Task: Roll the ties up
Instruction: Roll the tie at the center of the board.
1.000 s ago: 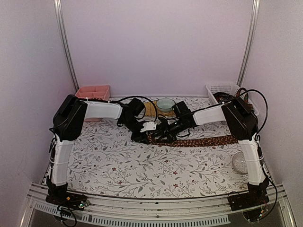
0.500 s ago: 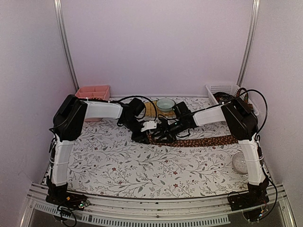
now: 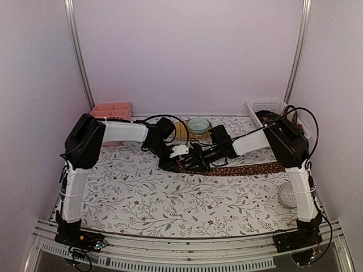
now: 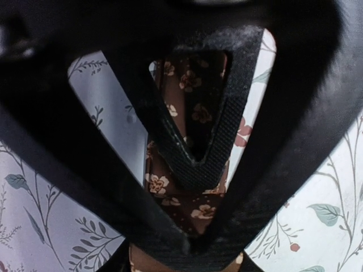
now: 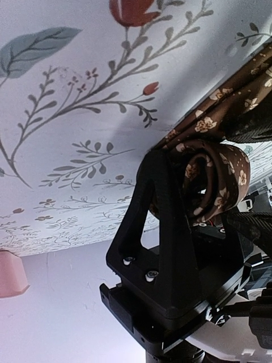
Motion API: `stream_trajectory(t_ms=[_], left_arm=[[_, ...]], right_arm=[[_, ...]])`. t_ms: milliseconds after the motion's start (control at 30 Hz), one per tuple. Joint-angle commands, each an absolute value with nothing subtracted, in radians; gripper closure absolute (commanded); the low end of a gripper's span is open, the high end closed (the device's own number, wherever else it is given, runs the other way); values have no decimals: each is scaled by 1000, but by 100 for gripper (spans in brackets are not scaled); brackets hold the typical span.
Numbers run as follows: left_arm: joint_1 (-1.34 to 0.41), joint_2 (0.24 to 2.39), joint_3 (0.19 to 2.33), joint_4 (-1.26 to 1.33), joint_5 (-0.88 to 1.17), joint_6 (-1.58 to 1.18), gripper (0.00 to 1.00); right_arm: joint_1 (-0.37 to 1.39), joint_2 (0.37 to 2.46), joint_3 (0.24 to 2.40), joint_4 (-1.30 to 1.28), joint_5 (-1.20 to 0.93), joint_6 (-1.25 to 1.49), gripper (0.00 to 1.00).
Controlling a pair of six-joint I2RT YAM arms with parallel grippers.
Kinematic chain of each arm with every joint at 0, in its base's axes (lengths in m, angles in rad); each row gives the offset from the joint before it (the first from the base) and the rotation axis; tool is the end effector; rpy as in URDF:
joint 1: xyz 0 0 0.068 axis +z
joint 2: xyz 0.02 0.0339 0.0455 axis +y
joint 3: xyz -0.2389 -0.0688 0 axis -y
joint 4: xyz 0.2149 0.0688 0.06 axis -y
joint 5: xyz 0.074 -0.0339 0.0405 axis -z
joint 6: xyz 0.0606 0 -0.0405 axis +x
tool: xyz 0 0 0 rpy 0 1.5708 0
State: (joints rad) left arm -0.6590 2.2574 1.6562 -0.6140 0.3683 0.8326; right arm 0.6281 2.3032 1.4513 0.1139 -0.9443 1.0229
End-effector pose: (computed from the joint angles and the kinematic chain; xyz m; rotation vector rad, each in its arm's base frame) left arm 0.3251 -0.2794 0.1038 1.9133 1.9370 -0.4625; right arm 0.3332 0.3026 0.0952 0.0624 -2.5247 -1.6538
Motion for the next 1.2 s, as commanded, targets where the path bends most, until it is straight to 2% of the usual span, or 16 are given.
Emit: stream_trajectory(t_ms=[0, 233, 367, 533, 767, 1100, 1167], left_arm=[[-693, 2306, 1645, -647, 317, 816, 60], [-693, 2306, 1646, -647, 316, 812, 59], [-692, 2297, 1646, -648, 318, 805, 57], [-690, 2264, 1632, -647, 328, 785, 49], [-686, 2162, 1572, -614, 377, 712, 31], [-633, 2005, 1481, -547, 420, 473, 26], [-630, 1985, 1461, -516, 382, 435, 22]], right_arm=[[644, 2215, 1466, 210, -988, 1060, 63], [644, 2245, 1474, 146, -952, 1018, 82], [644, 2262, 1481, 101, -928, 983, 88], [640, 2275, 1491, 58, -899, 957, 89], [634, 2307, 1515, -10, -868, 914, 90], [632, 2338, 1490, -26, -858, 890, 90], [635, 2338, 1483, -26, -860, 893, 90]])
